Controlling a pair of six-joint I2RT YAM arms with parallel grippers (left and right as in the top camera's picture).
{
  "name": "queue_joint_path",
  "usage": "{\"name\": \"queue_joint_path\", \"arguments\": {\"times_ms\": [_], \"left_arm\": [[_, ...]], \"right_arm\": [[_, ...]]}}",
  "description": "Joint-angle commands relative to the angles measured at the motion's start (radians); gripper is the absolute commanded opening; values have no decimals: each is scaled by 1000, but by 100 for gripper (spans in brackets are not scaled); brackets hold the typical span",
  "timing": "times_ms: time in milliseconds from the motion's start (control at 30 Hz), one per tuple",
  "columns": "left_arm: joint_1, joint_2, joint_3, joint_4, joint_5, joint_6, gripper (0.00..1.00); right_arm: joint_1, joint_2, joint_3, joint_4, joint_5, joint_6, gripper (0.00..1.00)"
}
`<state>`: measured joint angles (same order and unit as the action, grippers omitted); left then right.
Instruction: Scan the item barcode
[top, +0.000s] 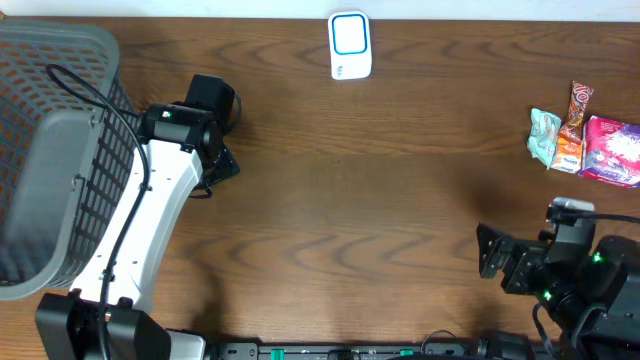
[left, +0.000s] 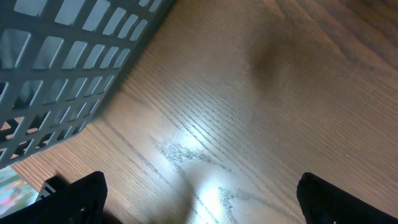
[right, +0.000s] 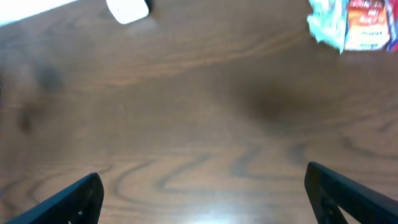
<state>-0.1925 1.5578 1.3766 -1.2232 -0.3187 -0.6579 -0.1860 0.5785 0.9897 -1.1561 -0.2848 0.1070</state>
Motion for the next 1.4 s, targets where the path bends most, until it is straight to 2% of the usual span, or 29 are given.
{"name": "queue_joint_path", "arguments": {"times_ms": [0,933,1367], "left_arm": [[2,-2,1,-3,-4,-13,98],[2,-2,1,-3,-4,-13,98],[2,-2,1,-3,-4,-13,98]], "right_arm": [[6,-3,-4,-38,-9,11,99],[53,-33,-5,-79,-9,11,99],[147,-196,-19,-59,17,-5,99]]}}
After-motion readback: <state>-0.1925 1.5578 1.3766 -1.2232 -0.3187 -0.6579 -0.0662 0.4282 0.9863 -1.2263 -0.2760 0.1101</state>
